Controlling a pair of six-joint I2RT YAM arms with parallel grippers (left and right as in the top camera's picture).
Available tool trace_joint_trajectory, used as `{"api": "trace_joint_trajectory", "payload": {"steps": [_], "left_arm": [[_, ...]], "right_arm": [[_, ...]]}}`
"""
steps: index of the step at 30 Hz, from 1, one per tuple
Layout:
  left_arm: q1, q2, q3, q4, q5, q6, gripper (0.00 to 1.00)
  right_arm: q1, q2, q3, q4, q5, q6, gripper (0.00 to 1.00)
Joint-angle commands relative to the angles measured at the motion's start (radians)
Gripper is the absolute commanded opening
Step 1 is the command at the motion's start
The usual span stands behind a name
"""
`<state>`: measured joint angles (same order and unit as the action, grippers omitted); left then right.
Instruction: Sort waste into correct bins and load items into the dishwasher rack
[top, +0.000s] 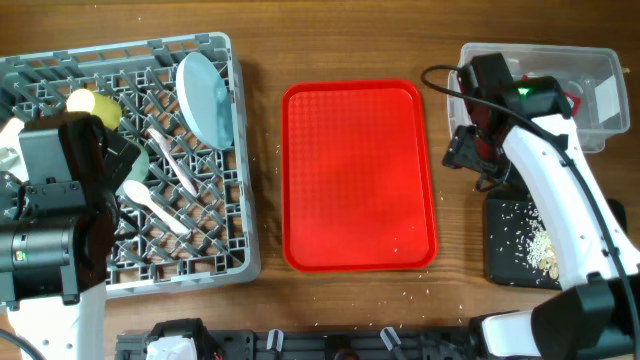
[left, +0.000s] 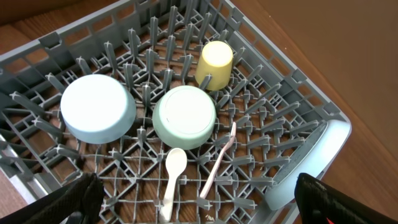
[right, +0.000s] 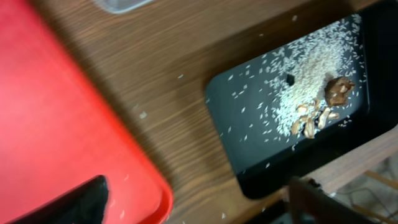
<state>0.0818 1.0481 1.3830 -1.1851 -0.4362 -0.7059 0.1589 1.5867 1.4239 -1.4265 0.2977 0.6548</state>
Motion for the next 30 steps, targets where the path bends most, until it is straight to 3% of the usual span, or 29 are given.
{"api": "trace_joint_trajectory", "payload": {"steps": [1,7,13,17,23,30], "left_arm": [[0.007,-0.005,0.009,0.002,-0.002,-0.013,1.0],[0.007,-0.005,0.008,0.002,-0.002,-0.013,1.0],[0.007,-0.005,0.009,0.002,-0.002,-0.013,1.0],[0.007,-0.005,0.009,0.002,-0.002,-0.013,1.0],[0.007,-0.005,0.009,0.002,-0.002,-0.013,1.0],[0.007,-0.005,0.008,0.002,-0.002,-0.013,1.0]], "right_arm": [[-0.097,0.006,-0.144,0.112,-0.041,0.016,0.96],[-0.249,0.006,-0.351,0.314,-0.236,-0.041,0.95],[-0.39,0.006,-0.468,0.418,-0.305,-0.105,0.92],[-0.38,0.006,-0.47,0.425,-0.308,-0.109,0.91],[-0.364,0.006,-0.471,0.457,-0.454,-0.25,0.9],[-0.183,0.006,-0.471,0.507,-0.465,-0.278,0.9]]}}
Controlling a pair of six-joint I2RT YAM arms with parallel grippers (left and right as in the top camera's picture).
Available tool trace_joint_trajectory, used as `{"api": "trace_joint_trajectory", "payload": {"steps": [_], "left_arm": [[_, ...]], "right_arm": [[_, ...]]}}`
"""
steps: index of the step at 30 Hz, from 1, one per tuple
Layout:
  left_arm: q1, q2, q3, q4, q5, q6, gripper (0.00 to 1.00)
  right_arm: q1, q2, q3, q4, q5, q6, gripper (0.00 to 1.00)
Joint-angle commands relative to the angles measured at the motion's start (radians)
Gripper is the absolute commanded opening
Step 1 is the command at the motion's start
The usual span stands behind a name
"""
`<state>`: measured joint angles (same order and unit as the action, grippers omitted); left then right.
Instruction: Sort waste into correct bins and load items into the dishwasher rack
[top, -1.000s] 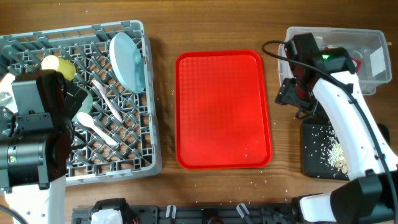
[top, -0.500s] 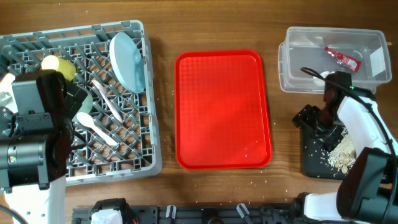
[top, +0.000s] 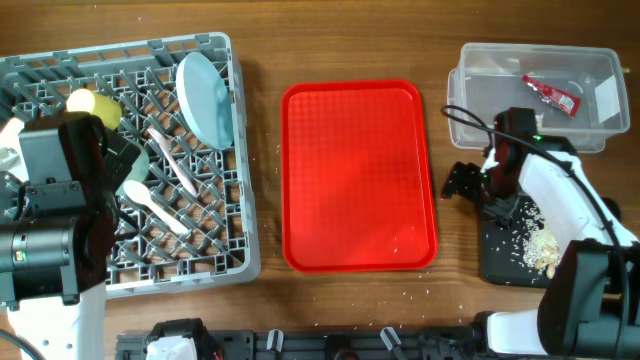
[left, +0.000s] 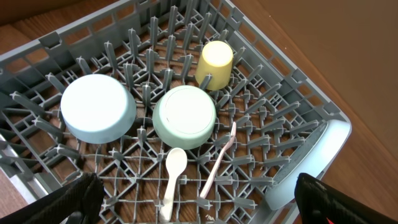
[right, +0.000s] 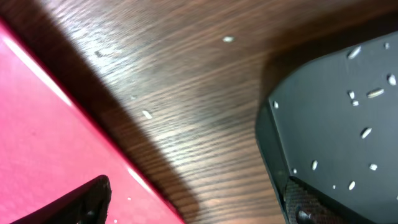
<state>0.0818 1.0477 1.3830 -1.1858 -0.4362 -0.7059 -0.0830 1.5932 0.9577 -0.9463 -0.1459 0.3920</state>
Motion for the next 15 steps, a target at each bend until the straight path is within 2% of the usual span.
{"api": "trace_joint_trajectory", "payload": {"steps": [1,7,10,15], "left_arm": [[0.007,-0.004,0.008,0.002,-0.002,-0.013,1.0],[0.007,-0.004,0.009,0.002,-0.002,-0.013,1.0],[0.007,-0.004,0.008,0.002,-0.002,-0.013,1.0],[0.007,-0.004,0.008,0.002,-0.002,-0.013,1.0]], "right_arm": [[0.078,0.0,-0.005,0.038,-0.021,-0.015,0.89],[0.092,-0.002,0.0,0.066,-0.001,-0.026,0.93],[0.093,-0.03,0.057,-0.019,-0.007,-0.026,0.98],[0.121,-0.257,0.135,-0.139,-0.119,-0.066,1.0]]}}
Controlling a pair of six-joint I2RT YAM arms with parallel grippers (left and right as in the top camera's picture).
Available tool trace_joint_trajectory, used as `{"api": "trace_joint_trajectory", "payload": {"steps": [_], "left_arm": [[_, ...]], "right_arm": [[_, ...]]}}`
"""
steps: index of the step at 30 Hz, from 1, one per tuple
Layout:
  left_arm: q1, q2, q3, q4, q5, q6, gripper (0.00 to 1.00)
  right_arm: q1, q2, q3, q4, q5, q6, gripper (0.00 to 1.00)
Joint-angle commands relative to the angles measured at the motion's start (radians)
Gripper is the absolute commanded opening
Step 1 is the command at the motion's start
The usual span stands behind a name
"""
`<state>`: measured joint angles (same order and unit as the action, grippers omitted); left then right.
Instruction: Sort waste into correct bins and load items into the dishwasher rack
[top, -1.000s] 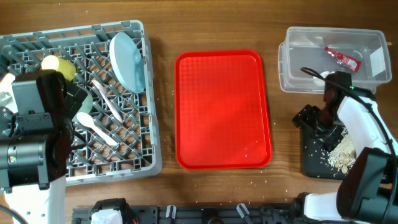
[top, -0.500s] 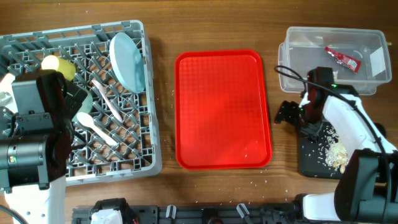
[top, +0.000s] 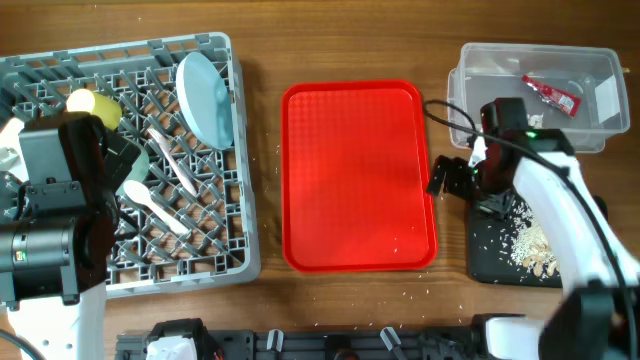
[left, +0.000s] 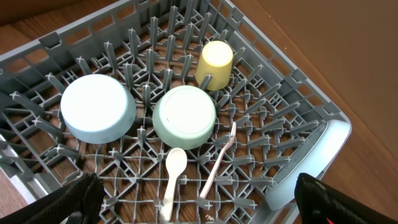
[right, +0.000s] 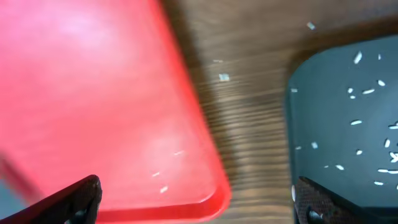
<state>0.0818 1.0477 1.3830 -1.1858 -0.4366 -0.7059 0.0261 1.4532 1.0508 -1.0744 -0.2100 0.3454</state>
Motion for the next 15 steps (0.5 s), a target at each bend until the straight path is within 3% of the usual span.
{"api": "trace_joint_trajectory", "payload": {"steps": [1,6,10,13,15], "left_arm": [[0.007,-0.004,0.008,0.002,-0.002,-0.013,1.0],[0.007,-0.004,0.008,0.002,-0.002,-0.013,1.0],[0.007,-0.004,0.009,0.002,-0.002,-0.013,1.0],[0.007,-0.004,0.009,0.002,-0.002,-0.013,1.0],[0.007,-0.004,0.008,0.002,-0.002,-0.013,1.0]], "right_arm": [[0.012,-0.193,0.042,-0.03,-0.055,0.003,1.0],[0.043,-0.504,0.005,-0.118,-0.049,0.023,1.0],[0.056,-0.788,-0.106,-0.122,-0.047,0.156,1.0],[0.056,-0.838,-0.107,-0.178,-0.039,0.177,1.0],[0.056,-0.837,-0.107,-0.129,0.02,0.177,1.0]]}}
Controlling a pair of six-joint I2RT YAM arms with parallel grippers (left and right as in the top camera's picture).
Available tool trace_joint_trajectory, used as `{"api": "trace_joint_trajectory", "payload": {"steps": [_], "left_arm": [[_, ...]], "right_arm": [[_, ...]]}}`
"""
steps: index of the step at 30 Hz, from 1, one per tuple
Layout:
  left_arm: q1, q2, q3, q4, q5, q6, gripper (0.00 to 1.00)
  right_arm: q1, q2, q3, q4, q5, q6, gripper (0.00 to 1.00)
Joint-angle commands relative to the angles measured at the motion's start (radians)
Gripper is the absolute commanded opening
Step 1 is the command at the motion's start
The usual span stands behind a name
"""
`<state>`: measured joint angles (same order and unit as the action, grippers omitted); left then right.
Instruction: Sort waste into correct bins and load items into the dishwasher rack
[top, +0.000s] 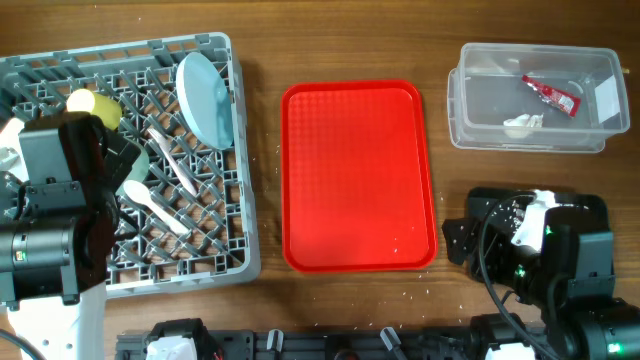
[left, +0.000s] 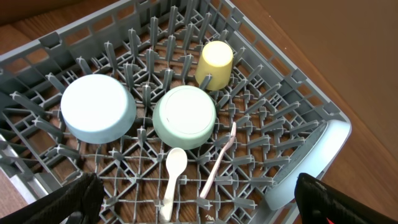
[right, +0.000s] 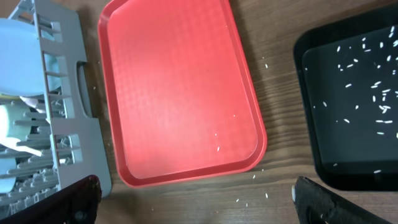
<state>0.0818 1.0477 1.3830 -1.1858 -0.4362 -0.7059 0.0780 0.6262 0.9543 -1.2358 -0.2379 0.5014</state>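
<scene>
The grey dishwasher rack (top: 235, 150) at the left holds a pale blue plate (top: 205, 95) on edge, a yellow cup (left: 214, 62), two upturned bowls (left: 184, 116), a white spoon (left: 173, 180) and a pink utensil (left: 219, 163). My left gripper (left: 196, 191) hangs open and empty above the rack. The red tray (top: 360, 175) in the middle carries only a few rice grains. My right gripper (right: 194, 193) is open and empty, high over the table's front edge near the red tray (right: 180, 93). The black tray (right: 348, 112) holds scattered rice.
A clear plastic bin (top: 470, 125) at the back right holds a red packet (top: 550, 95) and a white scrap (top: 520, 122). Loose rice grains lie on the wood in front of the red tray. My right arm (top: 535, 255) covers most of the black tray from above.
My right arm has drawn back from the gap between the red and black trays to the front right corner, and its camera now looks from higher up. The left arm has not moved.
My right gripper was first up by the clear bin, open. It then sat low at the black tray's left edge, then between the two trays. The black tray's left edge ended a little nearer the red tray. Now the arm is pulled back. The rack's contents stayed unchanged.
</scene>
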Motion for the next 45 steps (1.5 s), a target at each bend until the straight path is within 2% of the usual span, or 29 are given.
{"api": "trace_joint_trajectory", "payload": {"steps": [1,3,6,8,11,14,15,17,20,23,24,27,29,31,34,45], "left_arm": [[0.007,-0.004,0.009,0.002,-0.002,-0.013,1.0],[0.007,-0.004,0.008,0.002,-0.002,-0.013,1.0],[0.007,-0.004,0.009,0.002,-0.002,-0.013,1.0],[0.007,-0.004,0.008,0.002,-0.002,-0.013,1.0],[0.007,-0.004,0.009,0.002,-0.002,-0.013,1.0],[0.007,-0.004,0.009,0.002,-0.002,-0.013,1.0],[0.007,-0.004,0.009,0.002,-0.002,-0.013,1.0],[0.007,-0.004,0.009,0.002,-0.002,-0.013,1.0],[0.007,-0.004,0.009,0.002,-0.002,-0.013,1.0],[0.007,-0.004,0.008,0.002,-0.002,-0.013,1.0],[0.007,-0.004,0.008,0.002,-0.002,-0.013,1.0],[0.007,-0.004,0.008,0.002,-0.002,-0.013,1.0],[0.007,-0.004,0.009,0.002,-0.002,-0.013,1.0],[0.007,-0.004,0.009,0.002,-0.002,-0.013,1.0],[0.007,-0.004,0.009,0.002,-0.002,-0.013,1.0],[0.007,-0.004,0.008,0.002,-0.002,-0.013,1.0]], "right_arm": [[0.004,-0.01,-0.01,0.076,0.057,-0.053,1.0],[0.009,-0.013,-0.012,0.148,0.058,-0.151,1.0],[0.014,-0.076,-0.072,0.315,0.06,-0.187,1.0],[0.014,-0.2,-0.208,0.478,0.044,-0.187,1.0],[0.01,-0.431,-0.505,0.827,-0.019,-0.188,1.0],[0.006,-0.54,-0.789,1.252,-0.082,-0.184,1.0],[0.006,-0.567,-0.865,1.357,-0.076,-0.184,1.0],[0.006,-0.613,-0.952,1.462,-0.02,-0.183,1.0],[-0.001,-0.623,-0.949,1.428,0.143,-0.188,1.0],[-0.046,-0.623,-0.949,1.282,0.277,-0.19,1.0],[-0.068,-0.623,-0.949,1.246,0.283,-0.237,1.0],[-0.08,-0.623,-0.949,1.236,0.211,-0.546,1.0],[-0.08,-0.623,-0.949,1.236,0.214,-0.607,1.0],[-0.08,-0.623,-0.949,1.236,0.202,-0.591,1.0],[-0.08,-0.623,-0.949,1.237,0.199,-0.495,1.0],[-0.08,-0.623,-0.949,1.238,0.199,-0.495,1.0]]}}
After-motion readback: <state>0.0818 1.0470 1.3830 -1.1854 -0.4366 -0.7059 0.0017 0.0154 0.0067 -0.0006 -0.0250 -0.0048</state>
